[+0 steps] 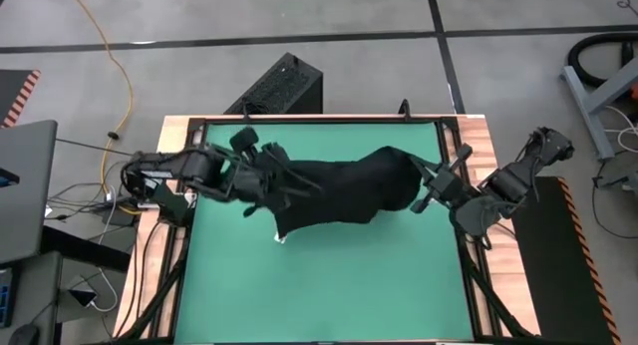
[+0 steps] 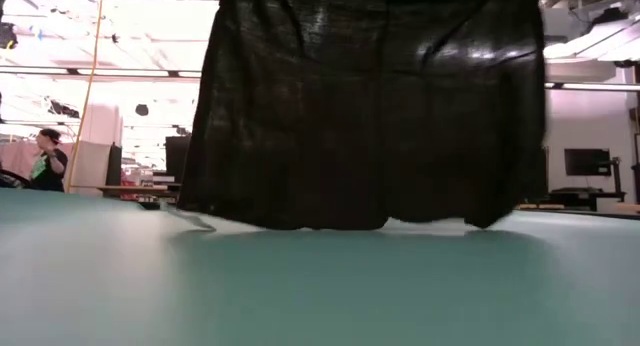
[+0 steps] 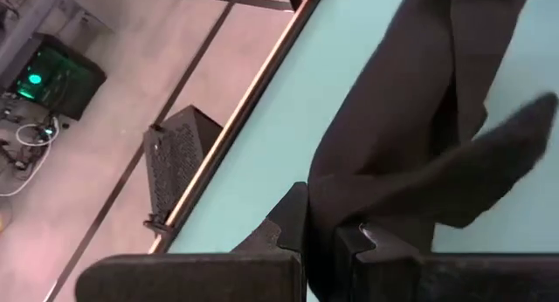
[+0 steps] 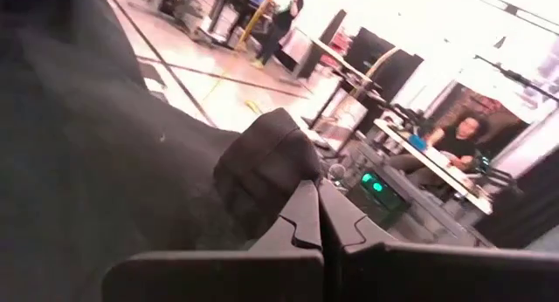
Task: Roll towel
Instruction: Fold the black towel
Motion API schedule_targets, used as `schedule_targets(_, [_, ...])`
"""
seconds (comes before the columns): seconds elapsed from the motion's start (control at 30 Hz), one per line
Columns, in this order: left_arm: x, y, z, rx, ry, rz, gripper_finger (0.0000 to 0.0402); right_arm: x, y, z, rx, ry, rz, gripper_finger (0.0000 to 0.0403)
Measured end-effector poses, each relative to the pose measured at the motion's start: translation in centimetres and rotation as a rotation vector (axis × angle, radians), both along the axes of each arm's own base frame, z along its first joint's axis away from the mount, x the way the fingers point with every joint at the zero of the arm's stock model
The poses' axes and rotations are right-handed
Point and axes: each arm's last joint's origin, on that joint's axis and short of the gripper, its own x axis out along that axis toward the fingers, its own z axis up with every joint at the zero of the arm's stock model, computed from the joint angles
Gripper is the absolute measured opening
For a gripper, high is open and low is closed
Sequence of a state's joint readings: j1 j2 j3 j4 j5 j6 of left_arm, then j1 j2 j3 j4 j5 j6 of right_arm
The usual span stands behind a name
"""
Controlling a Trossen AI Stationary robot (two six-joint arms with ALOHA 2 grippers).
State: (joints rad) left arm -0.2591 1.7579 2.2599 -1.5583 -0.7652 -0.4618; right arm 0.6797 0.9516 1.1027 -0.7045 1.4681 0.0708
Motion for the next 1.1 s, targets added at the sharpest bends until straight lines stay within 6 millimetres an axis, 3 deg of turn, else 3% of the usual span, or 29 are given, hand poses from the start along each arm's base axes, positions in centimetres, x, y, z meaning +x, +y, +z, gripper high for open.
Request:
schedule_targets(0.3, [-1.7, -5.3, 0.3, -0.084, -0.098, -0.073, 0.0000, 0.3, 4.2, 0.1, -0.067, -0.009, 0.083, 0.0001])
schedule_targets(0.5, [-2.4, -6.8, 0.4, -0.100, -0.122, -0.101, 0.0000, 0.7, 6.0, 1.4, -0.107, 0.025, 0.121, 0.0001])
schedule_targets(0.63, [-3.4, -6.1, 1.2, -0.114, -0.157, -0.087, 0.0000, 1.0, 5.2, 1.7, -0.123, 0.043, 0.085, 0.0001])
schedule_targets(0.8, [-4.7, -3.8, 1.3, -0.009, -0.174, -0.012, 0.0000, 0.9, 2.4, 1.4, -0.121, 0.049, -0.012, 0.0001])
schedule_targets(0.97, [-5.5, -0.6, -1.7, 0.008, -0.076, 0.110, 0.0000, 0.1, -1.0, -0.2, -0.068, 0.021, -0.115, 0.0001])
schedule_targets(1.1, [-6.0, 1.7, -5.0, 0.022, -0.024, 0.205, 0.0000, -0.3, -3.3, -1.6, 0.090, 0.037, -0.131, 0.0001])
